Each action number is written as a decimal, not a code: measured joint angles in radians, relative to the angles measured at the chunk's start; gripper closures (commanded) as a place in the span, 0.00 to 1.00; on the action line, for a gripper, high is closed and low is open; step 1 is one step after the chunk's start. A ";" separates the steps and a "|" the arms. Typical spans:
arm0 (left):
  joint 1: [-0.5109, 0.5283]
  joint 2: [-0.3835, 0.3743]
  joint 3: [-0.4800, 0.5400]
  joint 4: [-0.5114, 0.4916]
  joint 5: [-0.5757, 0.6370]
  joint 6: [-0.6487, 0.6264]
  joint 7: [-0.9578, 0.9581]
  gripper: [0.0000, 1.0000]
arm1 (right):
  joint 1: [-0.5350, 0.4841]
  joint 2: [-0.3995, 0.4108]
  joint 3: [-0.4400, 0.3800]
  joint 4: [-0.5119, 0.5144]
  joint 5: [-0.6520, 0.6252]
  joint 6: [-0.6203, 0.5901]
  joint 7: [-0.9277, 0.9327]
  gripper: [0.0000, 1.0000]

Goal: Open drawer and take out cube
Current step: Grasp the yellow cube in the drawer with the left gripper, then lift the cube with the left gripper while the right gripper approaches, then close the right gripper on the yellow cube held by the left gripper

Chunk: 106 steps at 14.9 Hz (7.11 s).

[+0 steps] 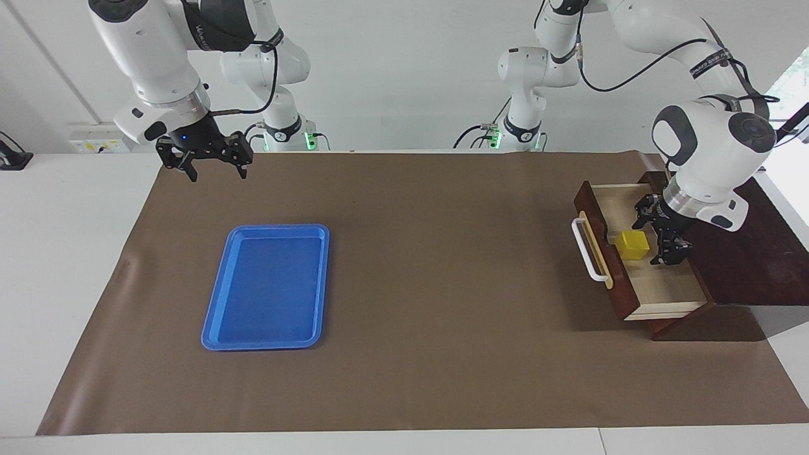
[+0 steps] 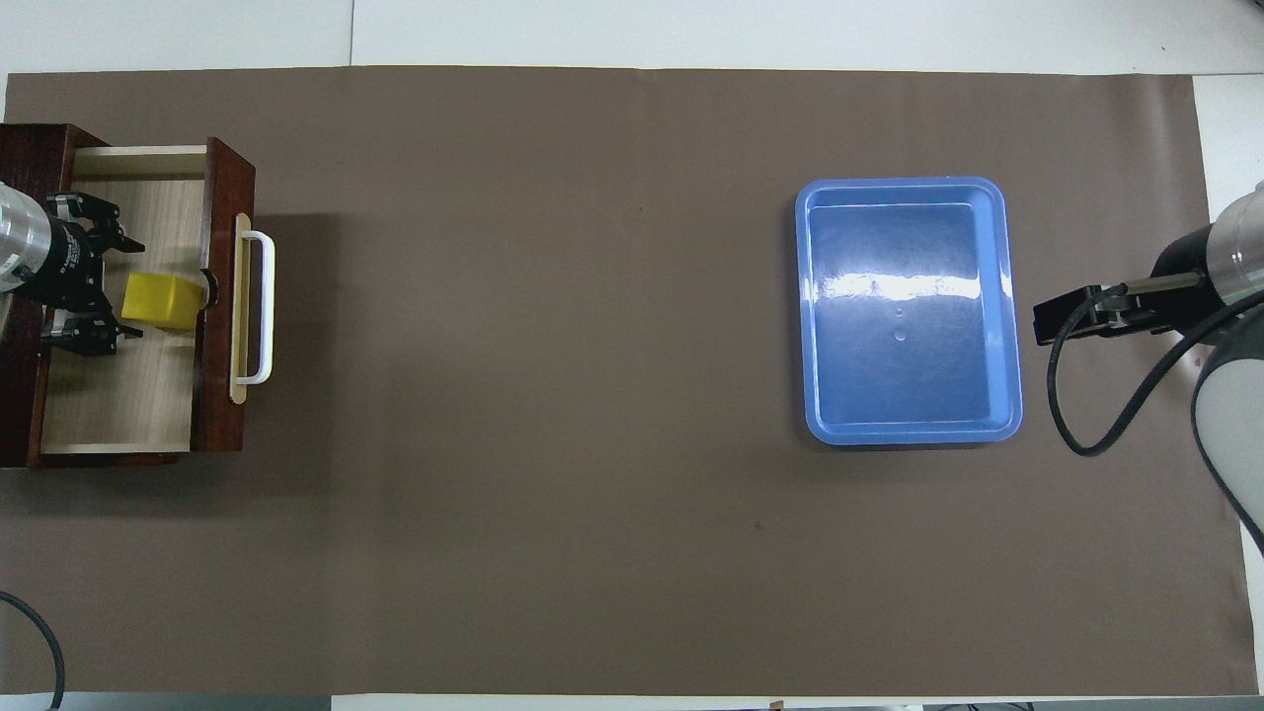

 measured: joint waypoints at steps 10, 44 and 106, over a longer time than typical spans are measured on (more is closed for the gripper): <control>0.000 -0.015 0.000 -0.033 0.000 0.036 -0.009 1.00 | -0.008 0.000 -0.009 0.000 0.000 0.000 0.000 0.00; -0.605 0.137 -0.030 0.407 -0.066 -0.199 -0.910 1.00 | 0.232 0.306 0.003 0.148 0.498 0.239 1.666 0.03; -0.643 0.098 -0.020 0.320 -0.066 -0.126 -0.970 1.00 | 0.393 0.560 0.002 0.382 0.721 0.300 1.616 0.03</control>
